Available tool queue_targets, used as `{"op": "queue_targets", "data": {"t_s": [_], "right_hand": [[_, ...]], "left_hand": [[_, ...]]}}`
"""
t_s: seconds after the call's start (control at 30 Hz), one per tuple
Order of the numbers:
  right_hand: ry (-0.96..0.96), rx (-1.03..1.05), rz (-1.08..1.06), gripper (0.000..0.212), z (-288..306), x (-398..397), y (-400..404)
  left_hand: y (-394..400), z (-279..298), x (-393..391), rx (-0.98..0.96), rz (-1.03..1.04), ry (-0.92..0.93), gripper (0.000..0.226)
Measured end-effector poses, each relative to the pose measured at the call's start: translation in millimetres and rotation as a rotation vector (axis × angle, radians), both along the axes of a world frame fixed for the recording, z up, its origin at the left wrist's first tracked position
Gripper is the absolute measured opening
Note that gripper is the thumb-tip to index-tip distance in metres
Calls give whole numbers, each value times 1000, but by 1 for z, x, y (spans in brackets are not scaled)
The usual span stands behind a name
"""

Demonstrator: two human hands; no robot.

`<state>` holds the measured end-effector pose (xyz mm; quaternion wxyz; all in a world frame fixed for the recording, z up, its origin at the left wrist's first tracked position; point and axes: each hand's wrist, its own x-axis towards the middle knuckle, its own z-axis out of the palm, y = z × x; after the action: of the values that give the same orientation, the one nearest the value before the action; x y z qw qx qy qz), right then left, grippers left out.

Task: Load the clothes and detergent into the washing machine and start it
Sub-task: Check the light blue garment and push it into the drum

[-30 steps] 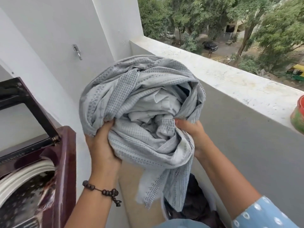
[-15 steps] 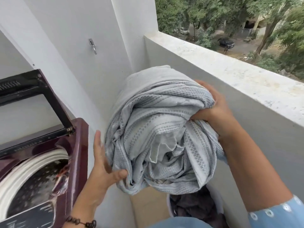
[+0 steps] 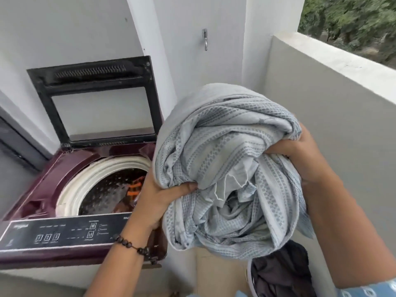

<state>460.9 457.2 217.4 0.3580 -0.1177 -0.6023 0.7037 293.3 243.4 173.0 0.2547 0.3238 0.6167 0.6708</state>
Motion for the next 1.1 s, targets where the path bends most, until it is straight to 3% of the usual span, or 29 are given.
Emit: {"op": "queue_targets", "data": {"t_s": [0.13,0.27,0.4,0.5,0.83,1.0,1.1], "right_hand": [[30,-53,37,87,1,-71,-31],[34,-64,162,77,-1,-153,-67],[8,-89,257,95,-12,-236,-99],[-40,-93,271,94,-28,-289,-117],[-325,-149,154,73,-144,-365,-152],[-564,-47,168,78,-197,-369,-161],[-724,58,216,76,-210,-381,-161]], "left_hand": [[-43,13,-59,23,83,69,100],[-92,18,-126,25,203,141,94],[-138,21,-190,24,301,180,108],[-163,20,-238,-19,349,213,105],[-169,-76,-343,-363,356,93,85],[-157,-135,-378,-648,291,85,88],[-147,-155,-392,-766,235,66,77]]}}
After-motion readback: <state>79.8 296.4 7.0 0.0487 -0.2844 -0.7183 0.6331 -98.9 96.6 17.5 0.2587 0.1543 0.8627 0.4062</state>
